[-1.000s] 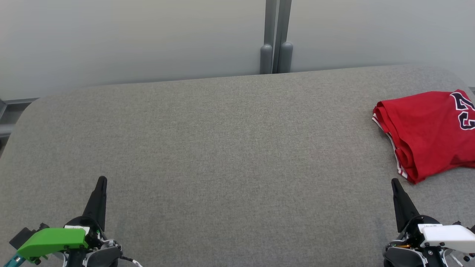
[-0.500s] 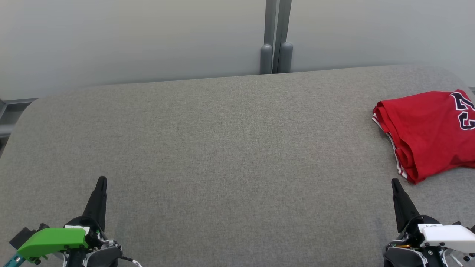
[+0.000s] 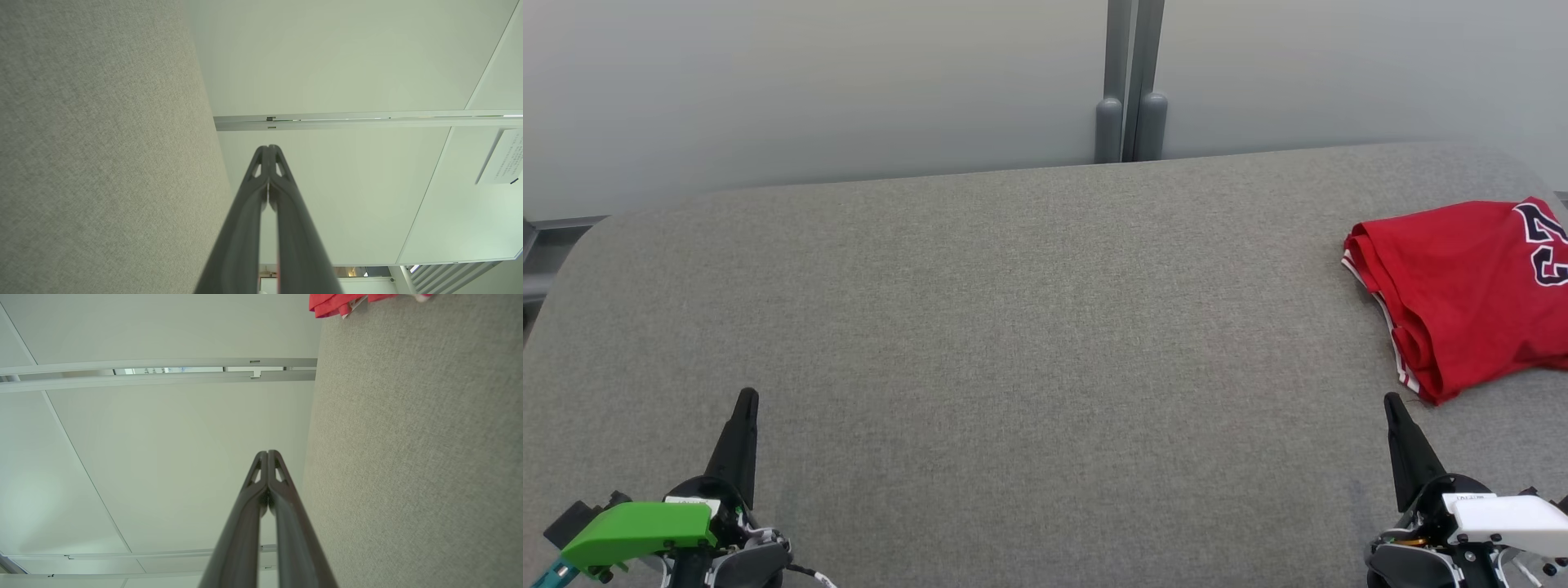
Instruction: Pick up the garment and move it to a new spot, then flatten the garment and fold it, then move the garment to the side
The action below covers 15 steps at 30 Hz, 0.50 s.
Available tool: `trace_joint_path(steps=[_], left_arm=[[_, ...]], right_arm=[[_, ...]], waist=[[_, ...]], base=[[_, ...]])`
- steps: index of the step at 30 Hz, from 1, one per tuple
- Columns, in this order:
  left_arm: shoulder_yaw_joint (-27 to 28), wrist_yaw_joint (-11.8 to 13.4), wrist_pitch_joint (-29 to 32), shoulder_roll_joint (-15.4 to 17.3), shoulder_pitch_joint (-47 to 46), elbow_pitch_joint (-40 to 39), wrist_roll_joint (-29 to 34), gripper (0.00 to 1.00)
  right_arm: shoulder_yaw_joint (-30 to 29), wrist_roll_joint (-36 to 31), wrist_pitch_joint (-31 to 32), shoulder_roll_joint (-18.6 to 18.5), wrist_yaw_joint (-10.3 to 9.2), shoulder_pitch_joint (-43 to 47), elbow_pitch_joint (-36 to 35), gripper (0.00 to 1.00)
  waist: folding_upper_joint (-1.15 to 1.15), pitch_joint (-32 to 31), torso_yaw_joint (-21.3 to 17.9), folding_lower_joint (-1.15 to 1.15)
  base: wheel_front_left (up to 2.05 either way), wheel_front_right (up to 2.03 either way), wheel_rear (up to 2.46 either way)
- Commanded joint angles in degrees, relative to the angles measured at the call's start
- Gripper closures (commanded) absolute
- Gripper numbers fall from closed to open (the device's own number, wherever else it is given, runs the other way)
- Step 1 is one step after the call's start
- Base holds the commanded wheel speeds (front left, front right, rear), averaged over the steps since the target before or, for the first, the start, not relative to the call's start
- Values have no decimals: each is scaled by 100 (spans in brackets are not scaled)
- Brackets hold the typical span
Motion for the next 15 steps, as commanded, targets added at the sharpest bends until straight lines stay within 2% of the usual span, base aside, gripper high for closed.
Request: trace_joint_path(steps=[1, 15], left_arm=[[19, -35, 13, 2, -74, -12, -2, 100], [19, -35, 13, 2, -73, -12, -2, 100]], right_arm=[[-12, 9, 13, -10, 2, 70, -24, 100], [-13, 8, 14, -10, 2, 70, -24, 100]], waist=[[0, 0, 0, 0], [0, 0, 0, 0]], base=[[0, 0, 0], [0, 0, 0]])
